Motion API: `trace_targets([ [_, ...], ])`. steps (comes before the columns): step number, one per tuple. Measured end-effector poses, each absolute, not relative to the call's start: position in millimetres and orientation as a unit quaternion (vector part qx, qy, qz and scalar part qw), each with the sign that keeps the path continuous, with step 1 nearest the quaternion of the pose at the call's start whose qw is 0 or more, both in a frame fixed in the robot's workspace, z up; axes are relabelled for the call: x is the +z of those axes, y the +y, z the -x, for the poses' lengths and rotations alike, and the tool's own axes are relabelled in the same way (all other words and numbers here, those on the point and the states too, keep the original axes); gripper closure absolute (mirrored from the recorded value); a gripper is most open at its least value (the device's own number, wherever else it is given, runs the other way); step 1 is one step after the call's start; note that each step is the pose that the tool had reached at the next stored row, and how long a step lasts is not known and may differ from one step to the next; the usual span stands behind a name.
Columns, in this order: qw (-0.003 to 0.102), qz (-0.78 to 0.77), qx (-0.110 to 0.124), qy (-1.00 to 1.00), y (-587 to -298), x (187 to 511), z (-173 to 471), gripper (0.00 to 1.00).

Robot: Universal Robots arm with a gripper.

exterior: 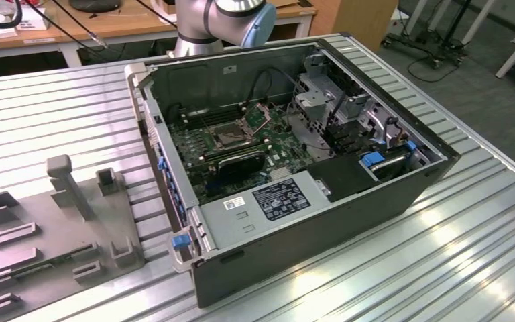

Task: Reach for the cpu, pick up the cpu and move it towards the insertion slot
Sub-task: 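Pick up the cpu and move it towards the insertion slot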

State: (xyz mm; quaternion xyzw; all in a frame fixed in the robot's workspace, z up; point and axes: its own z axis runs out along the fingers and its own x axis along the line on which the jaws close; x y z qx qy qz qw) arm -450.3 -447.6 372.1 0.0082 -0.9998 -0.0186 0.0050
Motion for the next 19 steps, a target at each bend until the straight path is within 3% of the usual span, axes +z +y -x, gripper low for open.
trace_targets([
  [19,0.005,-0.008,-0.020,-1.000,-448,391,450,0.45],
])
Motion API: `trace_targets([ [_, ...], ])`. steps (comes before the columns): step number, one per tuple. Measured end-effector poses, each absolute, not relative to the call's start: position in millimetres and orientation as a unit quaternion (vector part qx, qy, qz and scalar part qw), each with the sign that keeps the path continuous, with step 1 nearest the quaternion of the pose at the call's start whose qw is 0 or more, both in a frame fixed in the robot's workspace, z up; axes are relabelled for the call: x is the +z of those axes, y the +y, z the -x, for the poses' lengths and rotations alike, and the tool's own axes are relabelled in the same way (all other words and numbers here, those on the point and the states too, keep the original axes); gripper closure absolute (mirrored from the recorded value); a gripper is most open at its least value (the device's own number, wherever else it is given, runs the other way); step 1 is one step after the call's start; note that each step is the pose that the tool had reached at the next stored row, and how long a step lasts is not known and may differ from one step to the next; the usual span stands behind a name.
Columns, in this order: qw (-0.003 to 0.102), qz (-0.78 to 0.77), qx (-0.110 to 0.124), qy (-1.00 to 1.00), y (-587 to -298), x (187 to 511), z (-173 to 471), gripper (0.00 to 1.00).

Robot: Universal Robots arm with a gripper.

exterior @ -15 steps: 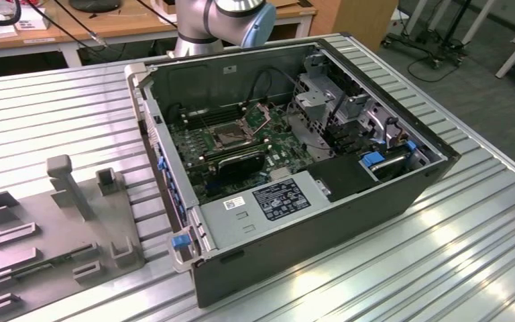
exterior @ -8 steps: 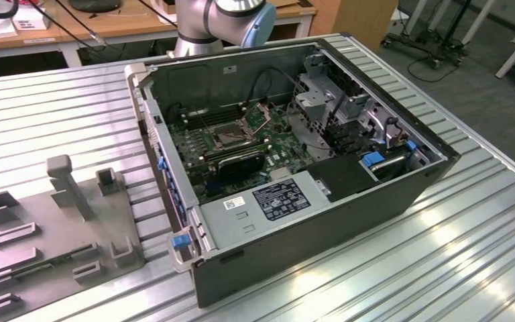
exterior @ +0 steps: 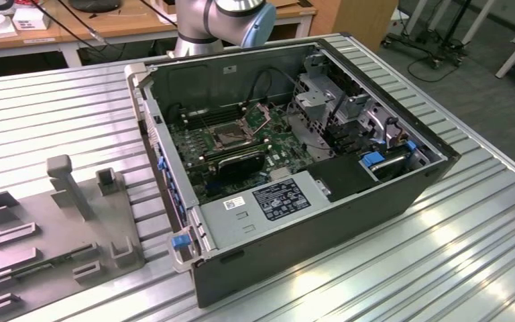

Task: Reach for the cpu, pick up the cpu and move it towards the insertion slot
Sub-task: 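Pick up the cpu and move it towards the insertion slot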

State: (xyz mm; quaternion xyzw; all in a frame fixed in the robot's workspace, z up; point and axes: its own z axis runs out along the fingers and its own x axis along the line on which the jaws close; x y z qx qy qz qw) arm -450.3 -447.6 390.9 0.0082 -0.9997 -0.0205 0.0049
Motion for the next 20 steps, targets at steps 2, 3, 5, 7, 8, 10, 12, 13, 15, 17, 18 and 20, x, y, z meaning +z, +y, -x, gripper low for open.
trace_targets([
  [2,0.005,-0.008,-0.021,-1.000,-448,393,450,0.45],
  [3,0.005,-0.008,-0.021,-1.000,-448,394,450,0.45],
  [5,0.005,-0.008,-0.021,-1.000,-448,396,450,0.45],
  [7,0.005,-0.008,-0.021,-1.000,-448,398,450,0.45],
  [8,0.005,-0.008,-0.021,-1.000,-448,399,450,0.45],
  [10,0.005,-0.008,-0.021,-1.000,-448,401,450,0.45],
  [12,0.005,-0.008,-0.021,-1.000,-448,403,450,0.45],
  [13,0.005,-0.008,-0.021,-1.000,-448,403,450,0.45],
  [15,0.005,-0.008,-0.021,-1.000,-448,405,450,0.45],
  [17,0.005,-0.008,-0.021,-1.000,-448,406,450,0.45],
  [18,0.005,-0.008,-0.021,-1.000,-448,407,450,0.45],
  [20,0.005,-0.008,-0.021,-1.000,-448,409,450,0.45],
])
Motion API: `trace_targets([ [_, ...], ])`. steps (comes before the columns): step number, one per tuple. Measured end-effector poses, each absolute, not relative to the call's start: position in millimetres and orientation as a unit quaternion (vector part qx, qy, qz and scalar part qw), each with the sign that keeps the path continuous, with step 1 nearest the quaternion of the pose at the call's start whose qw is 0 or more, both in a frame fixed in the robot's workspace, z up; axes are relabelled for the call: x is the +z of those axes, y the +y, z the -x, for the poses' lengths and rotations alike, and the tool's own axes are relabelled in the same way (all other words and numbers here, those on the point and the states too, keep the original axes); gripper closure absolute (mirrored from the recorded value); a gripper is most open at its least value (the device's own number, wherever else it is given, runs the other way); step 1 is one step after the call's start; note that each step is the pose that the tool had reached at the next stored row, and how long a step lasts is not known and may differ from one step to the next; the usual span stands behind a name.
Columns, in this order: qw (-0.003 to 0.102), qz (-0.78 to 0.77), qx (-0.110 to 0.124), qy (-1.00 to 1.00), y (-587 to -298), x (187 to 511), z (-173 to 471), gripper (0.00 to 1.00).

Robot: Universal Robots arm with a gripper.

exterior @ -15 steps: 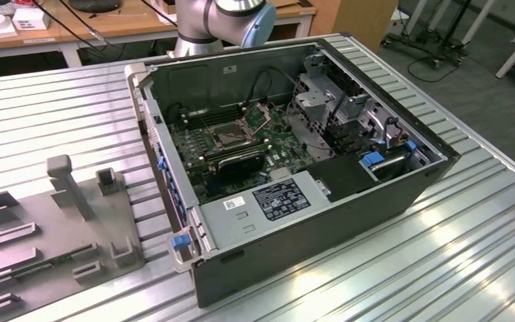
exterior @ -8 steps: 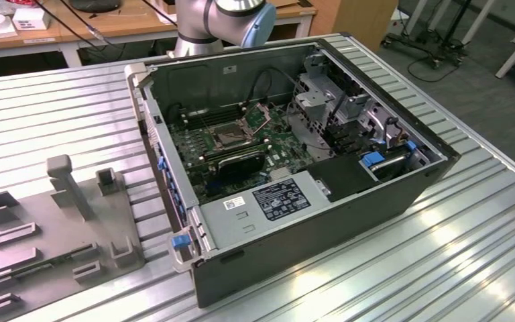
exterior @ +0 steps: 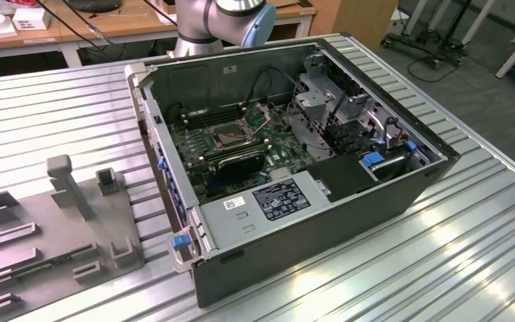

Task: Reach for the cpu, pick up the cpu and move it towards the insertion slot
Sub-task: 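Pick up the cpu and move it towards the insertion slot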

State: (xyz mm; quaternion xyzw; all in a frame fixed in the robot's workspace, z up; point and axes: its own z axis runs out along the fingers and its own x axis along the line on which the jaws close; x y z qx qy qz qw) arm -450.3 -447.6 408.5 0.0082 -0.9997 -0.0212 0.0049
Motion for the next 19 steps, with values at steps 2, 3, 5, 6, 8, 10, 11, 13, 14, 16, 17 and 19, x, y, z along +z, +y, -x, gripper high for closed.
trace_targets([
  [2,0.005,-0.008,-0.021,-1.000,-447.6,409.4,450.3,0.45],
  [3,0.005,-0.008,-0.021,-1.000,-447.6,409.5,450.2,0.45],
  [5,0.005,-0.008,-0.021,-1.000,-447.6,409.6,450.0,0.45],
  [6,0.005,-0.008,-0.021,-1.000,-447.6,409.6,449.8,0.45],
  [8,0.005,-0.008,-0.021,-1.000,-447.6,409.8,448.8,0.45],
  [10,0.005,-0.008,-0.021,-1.000,-447.6,409.6,447.3,0.45],
  [11,0.005,-0.008,-0.021,-1.000,-447.6,409.6,446.3,0.45],
  [13,0.005,-0.008,-0.021,-1.000,-447.6,409.6,444.5,0.45],
  [14,0.005,-0.008,-0.021,-1.000,-447.6,409.6,443.9,0.45],
  [16,0.005,-0.008,-0.021,-1.000,-447.6,409.6,442.7,0.45],
  [17,0.005,-0.008,-0.021,-1.000,-447.6,409.6,442.1,0.45],
  [19,0.005,-0.008,-0.021,-1.000,-447.6,409.6,441.0,0.45],
])
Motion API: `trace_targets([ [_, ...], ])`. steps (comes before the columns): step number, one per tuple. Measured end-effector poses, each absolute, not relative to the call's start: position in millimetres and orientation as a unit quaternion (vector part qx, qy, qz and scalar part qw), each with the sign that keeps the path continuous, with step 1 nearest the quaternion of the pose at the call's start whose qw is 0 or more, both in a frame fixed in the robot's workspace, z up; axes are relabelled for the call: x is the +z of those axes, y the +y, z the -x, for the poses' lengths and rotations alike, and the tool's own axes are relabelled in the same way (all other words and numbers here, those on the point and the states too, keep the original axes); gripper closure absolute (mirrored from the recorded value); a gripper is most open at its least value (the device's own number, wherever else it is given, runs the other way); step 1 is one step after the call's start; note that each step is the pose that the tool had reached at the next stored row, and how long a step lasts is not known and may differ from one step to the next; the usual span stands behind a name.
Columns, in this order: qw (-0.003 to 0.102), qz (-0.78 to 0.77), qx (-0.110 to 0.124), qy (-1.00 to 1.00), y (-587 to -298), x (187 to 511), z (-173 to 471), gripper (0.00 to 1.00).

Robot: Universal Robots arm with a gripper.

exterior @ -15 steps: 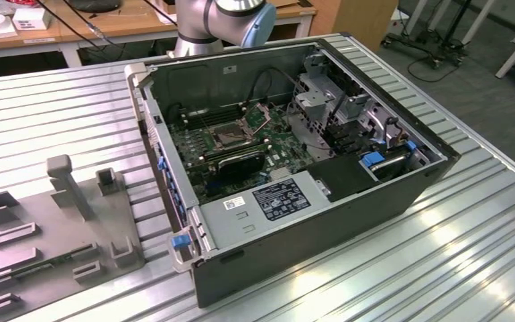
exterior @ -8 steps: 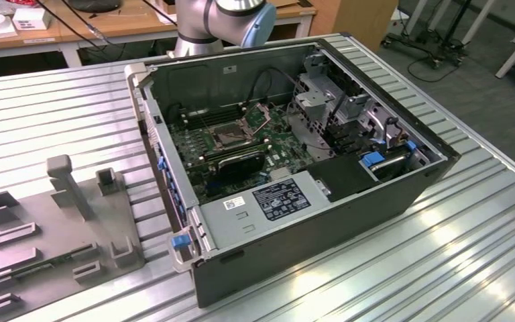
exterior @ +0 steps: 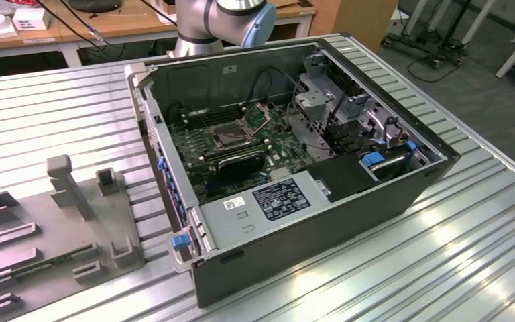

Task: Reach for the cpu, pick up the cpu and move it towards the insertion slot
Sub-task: 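Pick up the cpu and move it towards the insertion slot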

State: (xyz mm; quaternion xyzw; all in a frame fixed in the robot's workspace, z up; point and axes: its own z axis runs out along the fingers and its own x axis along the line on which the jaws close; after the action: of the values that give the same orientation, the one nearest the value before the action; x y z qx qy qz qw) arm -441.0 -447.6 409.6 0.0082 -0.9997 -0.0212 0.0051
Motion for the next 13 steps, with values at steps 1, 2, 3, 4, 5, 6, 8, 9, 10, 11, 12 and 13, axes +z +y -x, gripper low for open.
trace_targets([
  [1,0.005,-0.008,-0.021,-1.000,-447.6,409.6,440.5,0.45],
  [2,0.005,-0.008,-0.021,-1.000,-447.6,409.6,440.0,0.45],
  [3,0.005,-0.008,-0.021,-1.000,-447.6,409.6,439.5,0.45],
  [4,0.005,-0.008,-0.021,-1.000,-447.6,409.6,439.1,0.45],
  [5,0.005,-0.008,-0.021,-1.000,-447.6,409.6,438.8,0.45],
  [6,0.005,-0.008,-0.021,-1.000,-447.6,409.7,438.2,0.45],
  [8,0.005,-0.008,-0.021,-1.000,-447.6,409.6,437.0,0.45],
  [9,0.005,-0.008,-0.021,-1.000,-447.6,409.6,436.4,0.45],
  [10,0.005,-0.008,-0.021,-1.000,-447.6,409.6,435.9,0.45],
  [11,0.005,-0.008,-0.021,-1.000,-447.6,409.6,435.3,0.45],
  [12,0.005,-0.008,-0.021,-1.000,-447.6,409.6,434.8,0.45],
  [13,0.005,-0.008,-0.021,-1.000,-447.6,409.6,434.5,0.45],
])
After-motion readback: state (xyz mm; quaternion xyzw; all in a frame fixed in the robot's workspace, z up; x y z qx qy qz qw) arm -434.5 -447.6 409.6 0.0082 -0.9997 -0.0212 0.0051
